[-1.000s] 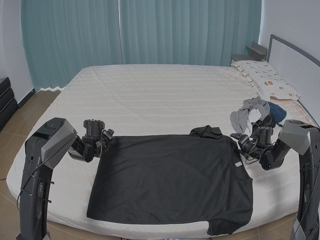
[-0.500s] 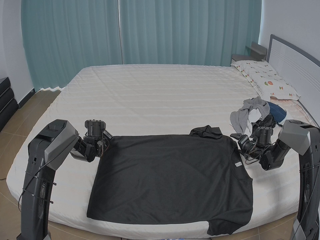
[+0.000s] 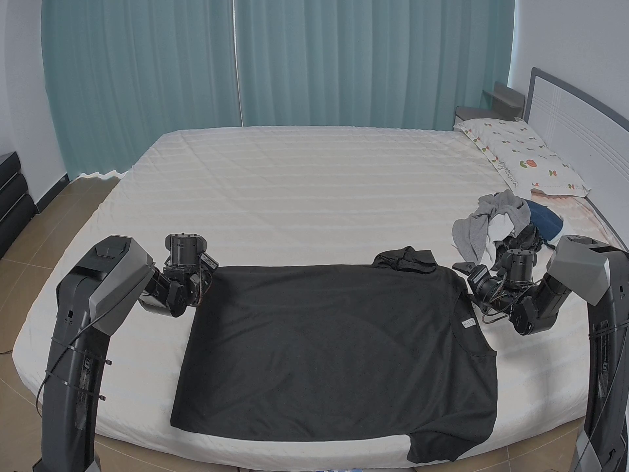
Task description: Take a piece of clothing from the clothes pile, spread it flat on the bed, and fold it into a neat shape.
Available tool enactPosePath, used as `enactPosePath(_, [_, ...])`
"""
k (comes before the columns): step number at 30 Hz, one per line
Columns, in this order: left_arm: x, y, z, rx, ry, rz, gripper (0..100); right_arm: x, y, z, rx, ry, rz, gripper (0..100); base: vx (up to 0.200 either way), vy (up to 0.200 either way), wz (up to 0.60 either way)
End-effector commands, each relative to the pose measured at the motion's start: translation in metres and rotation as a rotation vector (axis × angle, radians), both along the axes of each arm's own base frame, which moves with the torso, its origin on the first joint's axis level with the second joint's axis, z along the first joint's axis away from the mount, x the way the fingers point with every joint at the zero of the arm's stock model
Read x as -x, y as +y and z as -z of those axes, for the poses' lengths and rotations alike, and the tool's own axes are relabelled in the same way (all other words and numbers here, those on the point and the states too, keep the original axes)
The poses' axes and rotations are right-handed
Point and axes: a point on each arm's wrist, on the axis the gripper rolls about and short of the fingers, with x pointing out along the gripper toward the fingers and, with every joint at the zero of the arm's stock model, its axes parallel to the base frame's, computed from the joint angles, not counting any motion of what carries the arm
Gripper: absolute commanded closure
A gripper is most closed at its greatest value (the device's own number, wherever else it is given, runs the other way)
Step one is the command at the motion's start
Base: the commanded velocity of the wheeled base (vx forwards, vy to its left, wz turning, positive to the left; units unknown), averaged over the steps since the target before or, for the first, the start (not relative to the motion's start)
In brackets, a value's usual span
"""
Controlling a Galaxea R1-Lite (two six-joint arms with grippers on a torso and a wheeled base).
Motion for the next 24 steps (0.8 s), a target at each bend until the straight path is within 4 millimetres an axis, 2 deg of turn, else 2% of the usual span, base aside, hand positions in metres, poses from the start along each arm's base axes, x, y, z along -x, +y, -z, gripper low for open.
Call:
enactPosePath(1, [-0.0035,0.0037,-0.0041,0.005,-0.021,-0.02,100,0.0001,-0.0006,0.0006,0.0,0.001,0.001,0,0.0,0.0,0.0])
enactPosePath(18, [-0.0035,0.0053,-0.0024,0.007,-0.017,-0.026,100,0.0,0.0,0.0005,0.0,0.0,0.001,0,0.0,0.0,0.0])
enactPosePath(19, [-0.0033,0.0053,-0.0028,0.009,-0.017,-0.025,0,0.0,-0.0007,0.0005,-0.001,0.0,0.003,0,0.0,0.0,0.0])
enactPosePath(24, [-0.0025,0.0054,-0.0053,0.045,-0.026,-0.045,0,0.0023,-0.0007,-0.0016,-0.016,-0.023,0.01,0,0.0,0.0,0.0])
